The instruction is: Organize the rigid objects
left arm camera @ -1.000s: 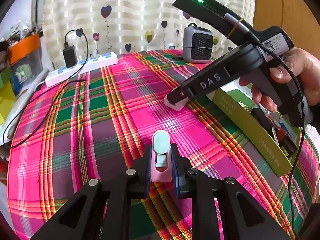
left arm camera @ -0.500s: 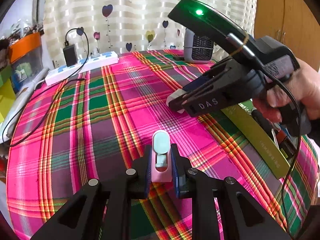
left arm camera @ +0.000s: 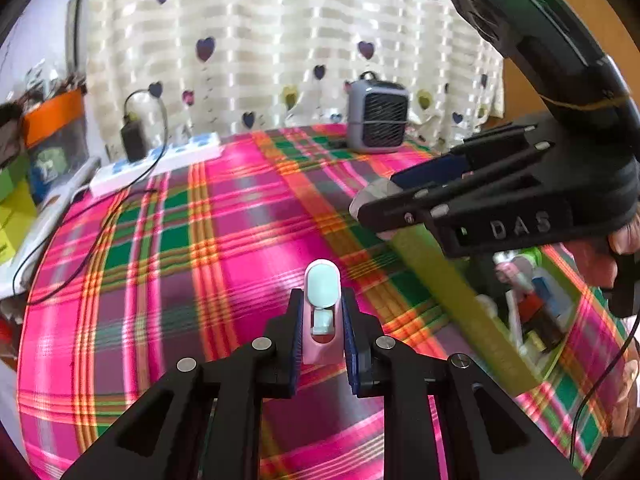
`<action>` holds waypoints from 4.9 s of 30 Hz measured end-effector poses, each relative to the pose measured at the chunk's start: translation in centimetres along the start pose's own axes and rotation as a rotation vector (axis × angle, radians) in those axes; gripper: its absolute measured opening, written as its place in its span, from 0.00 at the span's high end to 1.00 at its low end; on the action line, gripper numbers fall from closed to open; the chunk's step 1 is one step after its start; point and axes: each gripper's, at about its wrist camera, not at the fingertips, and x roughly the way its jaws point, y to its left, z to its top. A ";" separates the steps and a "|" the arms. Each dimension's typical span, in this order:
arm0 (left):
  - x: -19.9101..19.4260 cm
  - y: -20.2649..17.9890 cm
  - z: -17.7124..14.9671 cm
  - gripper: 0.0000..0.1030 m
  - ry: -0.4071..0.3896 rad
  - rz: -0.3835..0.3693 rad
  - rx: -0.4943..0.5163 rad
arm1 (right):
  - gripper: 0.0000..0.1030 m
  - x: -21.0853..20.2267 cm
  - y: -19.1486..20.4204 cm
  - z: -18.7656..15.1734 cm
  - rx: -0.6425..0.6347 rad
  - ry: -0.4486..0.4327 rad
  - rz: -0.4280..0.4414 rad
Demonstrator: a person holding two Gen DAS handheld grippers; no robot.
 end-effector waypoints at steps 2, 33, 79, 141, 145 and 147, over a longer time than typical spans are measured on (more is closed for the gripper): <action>-0.1 -1.2 0.6 0.84 -0.011 -0.012 0.011 | 0.59 -1.1 -0.5 -0.8 0.003 -0.017 -0.004; 3.2 -14.7 0.7 0.77 0.075 -0.201 0.193 | 0.59 -3.9 -8.6 -12.7 0.102 0.027 -0.033; -3.2 -16.8 -9.2 0.70 0.134 0.056 -0.029 | 0.59 -8.0 -1.0 -24.4 0.258 -0.074 -0.146; -2.7 -16.7 -9.2 0.70 0.131 0.086 -0.036 | 0.59 -7.2 -1.3 -24.5 0.269 -0.062 -0.148; -2.7 -16.8 -9.2 0.70 0.131 0.086 -0.036 | 0.59 -7.2 -1.3 -24.5 0.268 -0.062 -0.148; -2.7 -16.8 -9.2 0.70 0.131 0.086 -0.036 | 0.59 -7.2 -1.3 -24.5 0.269 -0.062 -0.148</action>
